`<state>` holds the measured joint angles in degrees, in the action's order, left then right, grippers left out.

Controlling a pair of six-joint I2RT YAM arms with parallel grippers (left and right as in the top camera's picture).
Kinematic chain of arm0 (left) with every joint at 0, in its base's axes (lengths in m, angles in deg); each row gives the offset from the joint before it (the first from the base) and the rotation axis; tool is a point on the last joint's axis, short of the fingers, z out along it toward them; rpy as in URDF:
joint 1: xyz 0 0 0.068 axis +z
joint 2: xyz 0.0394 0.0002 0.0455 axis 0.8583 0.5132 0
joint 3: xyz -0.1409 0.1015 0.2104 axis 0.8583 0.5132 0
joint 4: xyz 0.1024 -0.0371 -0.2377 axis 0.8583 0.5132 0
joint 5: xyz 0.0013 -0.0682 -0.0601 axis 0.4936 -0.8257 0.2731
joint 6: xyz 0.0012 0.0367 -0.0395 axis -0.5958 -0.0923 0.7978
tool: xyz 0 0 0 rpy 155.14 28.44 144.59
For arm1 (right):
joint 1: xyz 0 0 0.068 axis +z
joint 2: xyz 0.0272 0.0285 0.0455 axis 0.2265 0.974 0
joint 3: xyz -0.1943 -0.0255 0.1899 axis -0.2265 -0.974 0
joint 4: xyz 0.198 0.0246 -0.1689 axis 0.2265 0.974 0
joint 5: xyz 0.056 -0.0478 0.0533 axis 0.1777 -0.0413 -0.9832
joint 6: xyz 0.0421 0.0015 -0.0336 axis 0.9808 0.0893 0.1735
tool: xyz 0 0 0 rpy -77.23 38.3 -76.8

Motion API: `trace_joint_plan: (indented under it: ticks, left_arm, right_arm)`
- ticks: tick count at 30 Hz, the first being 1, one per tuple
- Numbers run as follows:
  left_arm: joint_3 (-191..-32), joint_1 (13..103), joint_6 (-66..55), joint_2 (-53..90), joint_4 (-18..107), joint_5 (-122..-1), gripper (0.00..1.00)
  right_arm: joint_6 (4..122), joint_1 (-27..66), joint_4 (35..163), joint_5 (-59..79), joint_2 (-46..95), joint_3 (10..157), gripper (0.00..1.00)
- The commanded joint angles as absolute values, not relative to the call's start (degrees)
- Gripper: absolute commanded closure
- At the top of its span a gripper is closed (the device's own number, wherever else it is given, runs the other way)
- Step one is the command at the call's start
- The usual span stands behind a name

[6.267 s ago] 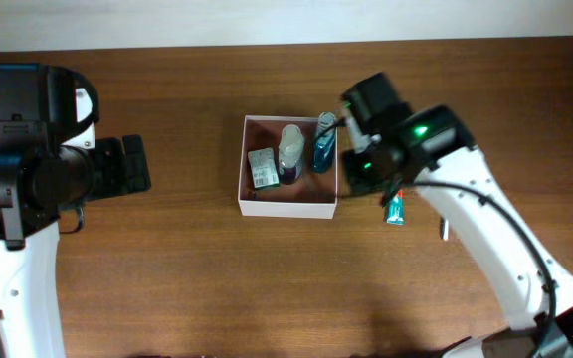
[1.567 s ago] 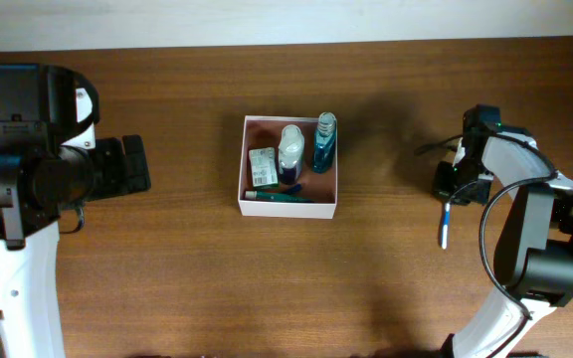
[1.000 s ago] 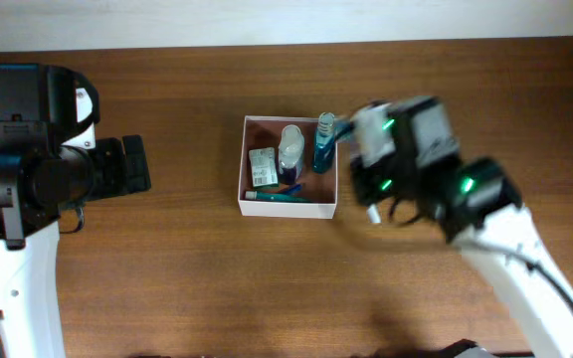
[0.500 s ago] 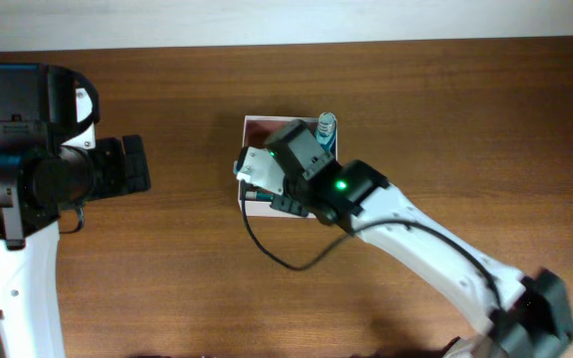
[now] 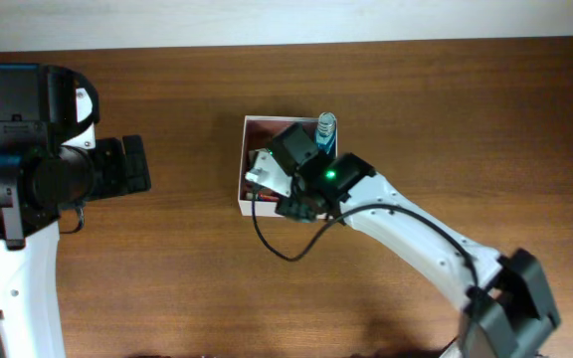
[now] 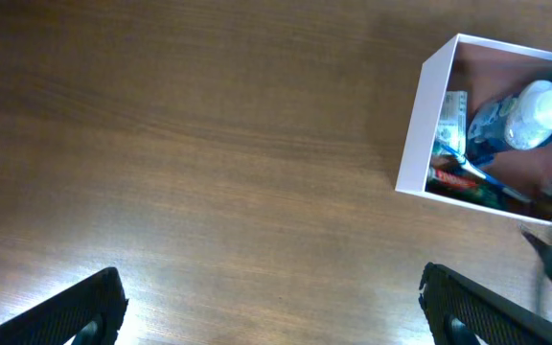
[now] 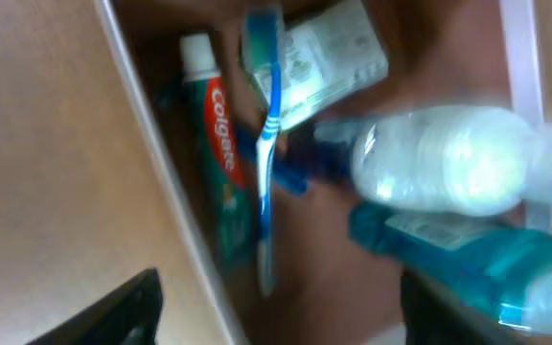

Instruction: Pack container

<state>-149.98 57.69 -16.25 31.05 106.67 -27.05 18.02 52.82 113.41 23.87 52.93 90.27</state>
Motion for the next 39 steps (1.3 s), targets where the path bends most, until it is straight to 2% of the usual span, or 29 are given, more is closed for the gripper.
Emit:
trace_joint_plan:
  ticks: [1, 3, 9, 13, 19, 30, 34, 39]
  left_arm:
    - [-149.91, 57.80, -16.78, 31.07, 106.60, -27.07, 0.00]
    - [-149.91, 57.80, -16.78, 31.07, 106.60, -27.07, 0.00]
    - [-149.91, 57.80, -16.78, 31.07, 106.60, -27.07, 0.00]
    - [-149.91, 57.80, -16.78, 31.07, 106.60, -27.07, 0.00]
    - [-149.91, 57.80, -16.78, 31.07, 106.60, -27.07, 0.00]
    - [-149.91, 57.80, -16.78, 31.07, 106.60, -27.07, 0.00]
    - [-149.91, 57.80, -16.78, 31.07, 106.60, -27.07, 0.00]
    - [-149.91, 57.80, -16.78, 31.07, 106.60, -27.07, 0.00]
  right_arm:
    - [35.66, 52.53, 119.91, 24.84, 42.90, 97.40, 0.23]
    - [38.90, 51.94, 124.74, 25.43, 38.59, 100.09, 0.01]
    - [39.49, 51.22, 132.41, 28.27, 25.50, 105.18, 0.01]
    - [39.62, 51.31, 132.82, 24.86, 17.35, 105.20, 0.01]
    - [39.64, 51.29, 140.25, 21.89, 8.97, 105.22, 0.01]
    - [42.68, 51.24, 142.20, 38.13, -5.06, 104.61, 0.01]
    - [42.65, 44.58, 141.89, 37.51, -8.10, 100.63, 0.01]
    - [42.63, 30.31, 135.86, 31.81, -12.66, 86.84, 0.01]
